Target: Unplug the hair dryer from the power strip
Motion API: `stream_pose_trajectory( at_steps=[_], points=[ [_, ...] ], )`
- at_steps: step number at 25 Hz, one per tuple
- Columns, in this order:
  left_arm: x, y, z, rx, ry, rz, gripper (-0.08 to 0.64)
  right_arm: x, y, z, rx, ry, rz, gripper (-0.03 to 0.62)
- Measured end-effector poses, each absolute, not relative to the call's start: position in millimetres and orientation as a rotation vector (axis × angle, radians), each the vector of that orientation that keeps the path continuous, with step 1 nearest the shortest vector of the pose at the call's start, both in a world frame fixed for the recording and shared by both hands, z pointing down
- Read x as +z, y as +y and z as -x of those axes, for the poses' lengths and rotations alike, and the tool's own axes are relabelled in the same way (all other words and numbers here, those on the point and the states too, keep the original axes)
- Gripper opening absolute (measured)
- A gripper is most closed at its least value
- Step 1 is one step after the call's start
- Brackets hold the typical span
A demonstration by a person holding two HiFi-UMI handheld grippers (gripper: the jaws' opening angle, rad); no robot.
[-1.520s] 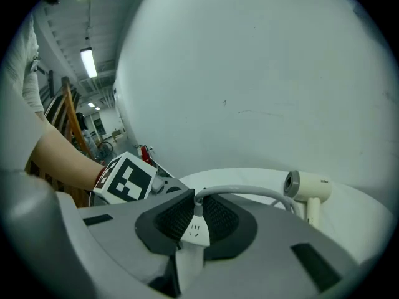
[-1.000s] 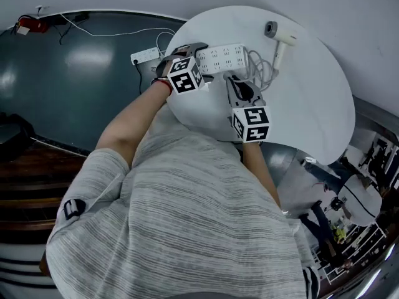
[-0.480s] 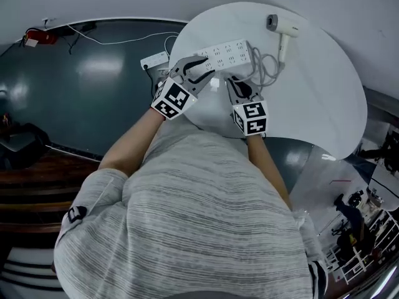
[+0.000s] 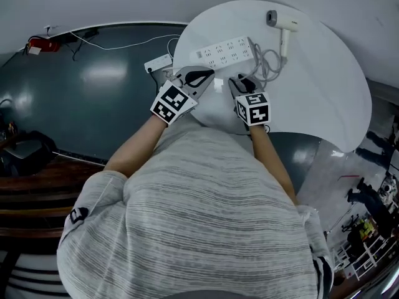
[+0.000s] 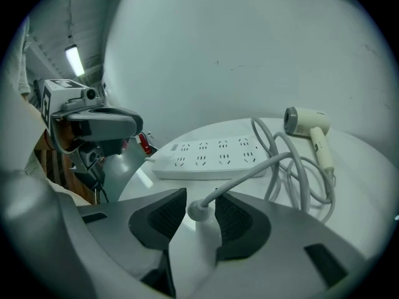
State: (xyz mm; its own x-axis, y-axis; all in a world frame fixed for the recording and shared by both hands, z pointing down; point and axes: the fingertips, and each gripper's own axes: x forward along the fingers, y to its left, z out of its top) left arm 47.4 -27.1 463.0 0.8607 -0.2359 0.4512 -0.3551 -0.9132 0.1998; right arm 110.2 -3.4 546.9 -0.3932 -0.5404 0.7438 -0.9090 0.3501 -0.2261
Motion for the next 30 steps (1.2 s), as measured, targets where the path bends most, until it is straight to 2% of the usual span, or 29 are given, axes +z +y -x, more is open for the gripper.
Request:
stream_pose_trajectory(
  at_steps=[7,12,15,23,24,26,30],
  points=[
    [449.5,-20.2,-44.0,0.601,-0.394,-2.763,0.006,536.9,22.9,-125.6,0.966,-1.869,-1.33,0.158],
    [431.6,-17.2,-47.1,0.553,-0.362,-2.781,0.006,511.4,39.4,-137.2,0.814,-1.793,-1.37,0.16],
    [421.6,-15.1,-51.5,0.526,-0.338,-2.799,0.006,484.8,37.2,-131.3,0.699,-1.889,-1.416,0.16],
    [400.8,-5.1,-53.2,0.439,-0.268,-2.839,0.006,419.3,25.0,-110.6,0.636,-2.231,-1.576,0.155],
    [395.7,-3.5,-53.1,0.411,-0.259,-2.844,0.006,409.5,24.5,-106.7,0.614,-2.291,-1.575,0.143],
    [385.0,-0.5,-52.6,0.354,-0.245,-2.861,0.006,389.0,25.0,-97.1,0.537,-2.421,-1.555,0.067],
    [363.4,5.6,-49.9,0.267,-0.218,-2.906,0.006,363.1,27.6,-80.4,0.383,-2.543,-1.498,0.028]
  ],
)
